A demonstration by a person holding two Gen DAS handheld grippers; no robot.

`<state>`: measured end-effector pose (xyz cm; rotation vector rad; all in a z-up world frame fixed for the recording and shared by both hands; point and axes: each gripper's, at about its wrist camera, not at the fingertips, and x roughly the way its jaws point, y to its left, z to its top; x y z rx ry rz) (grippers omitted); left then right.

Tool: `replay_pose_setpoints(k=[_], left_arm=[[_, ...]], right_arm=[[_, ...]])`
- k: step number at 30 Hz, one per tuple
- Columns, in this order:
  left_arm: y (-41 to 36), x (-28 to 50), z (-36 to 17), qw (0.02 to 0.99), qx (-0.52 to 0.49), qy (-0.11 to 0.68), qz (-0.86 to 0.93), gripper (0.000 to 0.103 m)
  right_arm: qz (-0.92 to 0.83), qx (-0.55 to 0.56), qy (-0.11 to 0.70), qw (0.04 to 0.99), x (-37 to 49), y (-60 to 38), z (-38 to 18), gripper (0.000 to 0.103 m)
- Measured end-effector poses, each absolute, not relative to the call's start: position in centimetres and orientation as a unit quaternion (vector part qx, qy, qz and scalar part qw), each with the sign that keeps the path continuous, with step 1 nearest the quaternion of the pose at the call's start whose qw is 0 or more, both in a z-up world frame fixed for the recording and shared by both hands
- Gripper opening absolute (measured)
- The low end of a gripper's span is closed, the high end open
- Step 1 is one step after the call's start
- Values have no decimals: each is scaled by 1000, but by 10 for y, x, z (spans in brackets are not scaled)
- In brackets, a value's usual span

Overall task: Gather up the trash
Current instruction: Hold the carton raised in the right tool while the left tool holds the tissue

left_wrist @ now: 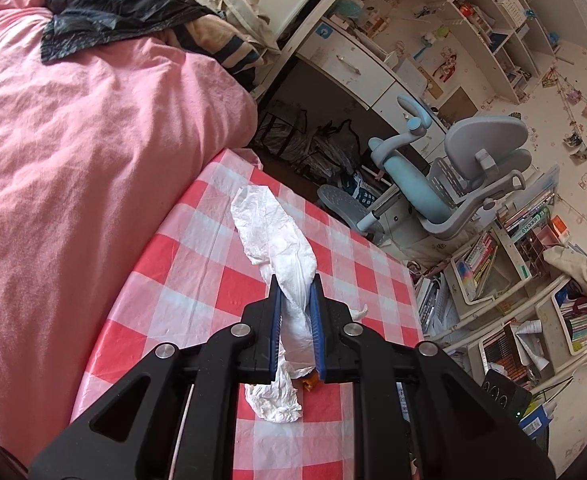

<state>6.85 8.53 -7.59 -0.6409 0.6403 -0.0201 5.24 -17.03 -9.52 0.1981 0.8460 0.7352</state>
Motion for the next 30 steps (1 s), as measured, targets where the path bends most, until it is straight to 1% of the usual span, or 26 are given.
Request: replay_pose_setpoints(k=[7, 10, 22, 30], left_arm=[[86, 60, -67, 905, -304, 298, -15, 13], [87, 58, -67, 903, -309, 296, -18, 13], [92, 51, -61, 900, -332, 280, -35, 13], [97, 48, -60, 896, -346, 275, -41, 13]], right_arm=[[356, 116, 363, 853, 33, -161, -82, 47], [359, 121, 359, 853, 19, -158, -83, 47], [350, 113, 383, 848, -28, -157, -98, 47], [347, 92, 413, 837, -59, -152, -118, 47]])
